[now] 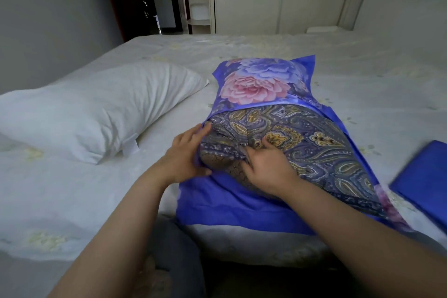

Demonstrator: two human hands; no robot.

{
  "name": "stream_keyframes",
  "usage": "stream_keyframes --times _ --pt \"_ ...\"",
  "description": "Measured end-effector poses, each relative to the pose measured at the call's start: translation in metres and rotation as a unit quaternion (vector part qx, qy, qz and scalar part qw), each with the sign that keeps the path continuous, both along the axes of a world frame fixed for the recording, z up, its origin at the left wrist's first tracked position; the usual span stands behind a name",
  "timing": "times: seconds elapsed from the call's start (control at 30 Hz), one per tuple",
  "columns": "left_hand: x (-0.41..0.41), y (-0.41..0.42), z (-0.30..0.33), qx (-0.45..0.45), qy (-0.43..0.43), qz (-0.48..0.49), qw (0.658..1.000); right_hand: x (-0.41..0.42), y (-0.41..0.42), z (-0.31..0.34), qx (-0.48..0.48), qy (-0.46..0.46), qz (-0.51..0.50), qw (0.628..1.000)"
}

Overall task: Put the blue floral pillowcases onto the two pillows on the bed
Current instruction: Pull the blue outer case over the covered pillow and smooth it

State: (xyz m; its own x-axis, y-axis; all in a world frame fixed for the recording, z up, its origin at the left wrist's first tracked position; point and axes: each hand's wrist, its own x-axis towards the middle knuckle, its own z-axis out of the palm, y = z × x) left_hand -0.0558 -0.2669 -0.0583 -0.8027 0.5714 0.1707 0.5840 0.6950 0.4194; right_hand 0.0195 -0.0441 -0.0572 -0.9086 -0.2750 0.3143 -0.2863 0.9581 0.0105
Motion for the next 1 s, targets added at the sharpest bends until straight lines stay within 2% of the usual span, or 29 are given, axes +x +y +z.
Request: stream_keyframes --times 0.03,0.13,0.17,0.27,0.3,0.37,0.43,0.5,0.57,0.6,0.67,0.7,0.73,0.8,0.87,1.0 --pt "0.001 0.006 -0.004 -0.032 -0.006 -0.010 0.999 0.001 0.004 0.002 -0.056 0.007 0.000 0.998" --pt "-0.002 0.032 -0.002 0.007 0.064 -0.025 0.998 0.002 0.015 0.003 -0.221 -0.011 -0.025 0.975" --pt "-0.005 0.041 0.003 0.010 0.107 -0.039 0.993 0.003 0.018 0.002 -0.290 -0.032 -0.041 0.956" --pt "-0.012 0.078 0.020 -0.015 0.213 -0.092 0.973 0.000 0.030 0.000 -0.492 -0.095 -0.076 0.862" --pt "-0.014 0.092 0.027 -0.034 0.218 -0.094 0.971 -0.001 0.034 0.000 -0.524 -0.102 -0.083 0.841" --pt "-0.025 0.120 0.037 -0.074 0.213 -0.101 0.969 -0.002 0.041 0.003 -0.540 -0.082 -0.093 0.832" --pt "-0.036 0.139 0.044 -0.089 0.201 -0.119 0.968 -0.001 0.043 0.011 -0.496 -0.048 -0.108 0.860" --pt "-0.048 0.154 0.050 -0.088 0.169 -0.103 0.976 0.000 0.047 0.019 -0.404 -0.026 -0.142 0.903" --pt "-0.055 0.168 0.054 -0.093 0.161 -0.077 0.980 0.003 0.047 0.027 -0.349 0.011 -0.176 0.920" --pt "-0.057 0.172 0.057 -0.096 0.163 -0.065 0.980 0.007 0.043 0.031 -0.324 0.060 -0.176 0.928" --pt "-0.066 0.178 0.060 -0.117 0.144 -0.044 0.982 0.012 0.038 0.034 -0.167 0.166 -0.159 0.959" --pt "-0.069 0.176 0.061 -0.123 0.125 -0.036 0.984 0.014 0.033 0.035 -0.073 0.170 -0.146 0.972" --pt "-0.074 0.175 0.061 -0.126 0.101 -0.037 0.986 0.012 0.033 0.035 0.004 0.126 -0.137 0.983" --pt "-0.084 0.172 0.060 -0.123 0.056 -0.031 0.990 0.003 0.041 0.031 0.081 -0.004 -0.137 0.987" --pt "-0.089 0.170 0.057 -0.136 0.034 -0.011 0.990 -0.007 0.051 0.029 0.091 -0.069 -0.139 0.984" --pt "-0.096 0.172 0.046 -0.122 0.009 0.014 0.992 -0.032 0.050 0.039 0.092 -0.126 -0.126 0.980"
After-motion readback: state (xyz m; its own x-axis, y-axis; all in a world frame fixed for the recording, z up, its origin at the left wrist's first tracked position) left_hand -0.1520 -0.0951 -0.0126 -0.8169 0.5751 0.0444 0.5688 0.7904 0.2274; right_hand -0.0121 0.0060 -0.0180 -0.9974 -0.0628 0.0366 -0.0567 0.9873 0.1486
